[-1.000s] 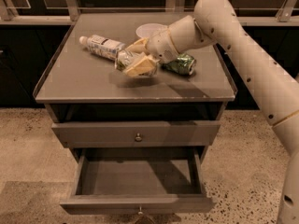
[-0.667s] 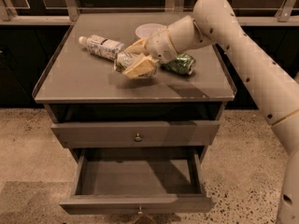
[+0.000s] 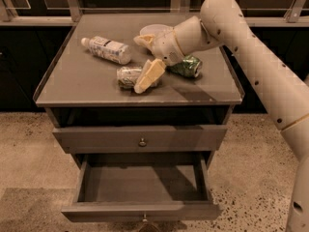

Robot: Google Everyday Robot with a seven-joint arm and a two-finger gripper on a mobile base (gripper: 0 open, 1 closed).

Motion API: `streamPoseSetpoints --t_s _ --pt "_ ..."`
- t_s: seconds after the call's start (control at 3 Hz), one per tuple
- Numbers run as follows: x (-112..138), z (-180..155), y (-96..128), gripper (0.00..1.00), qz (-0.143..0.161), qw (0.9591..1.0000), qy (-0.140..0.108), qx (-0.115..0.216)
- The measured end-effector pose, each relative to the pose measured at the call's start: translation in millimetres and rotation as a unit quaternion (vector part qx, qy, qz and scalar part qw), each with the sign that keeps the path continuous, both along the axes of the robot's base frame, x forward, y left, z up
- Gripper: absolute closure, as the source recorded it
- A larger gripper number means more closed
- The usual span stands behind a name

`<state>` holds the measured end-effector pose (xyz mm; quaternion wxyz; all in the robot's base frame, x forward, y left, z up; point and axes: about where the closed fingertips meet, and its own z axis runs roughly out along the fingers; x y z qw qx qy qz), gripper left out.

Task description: Pick 7up can from middle drawer and place on counter

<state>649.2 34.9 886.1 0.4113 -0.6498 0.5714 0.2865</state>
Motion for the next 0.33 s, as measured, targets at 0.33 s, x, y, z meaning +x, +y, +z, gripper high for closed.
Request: streamPoseSetpoints --t_s 0.33 --pt "0.0 0.0 0.0 0.0 0.0 1.0 0.0 0.0"
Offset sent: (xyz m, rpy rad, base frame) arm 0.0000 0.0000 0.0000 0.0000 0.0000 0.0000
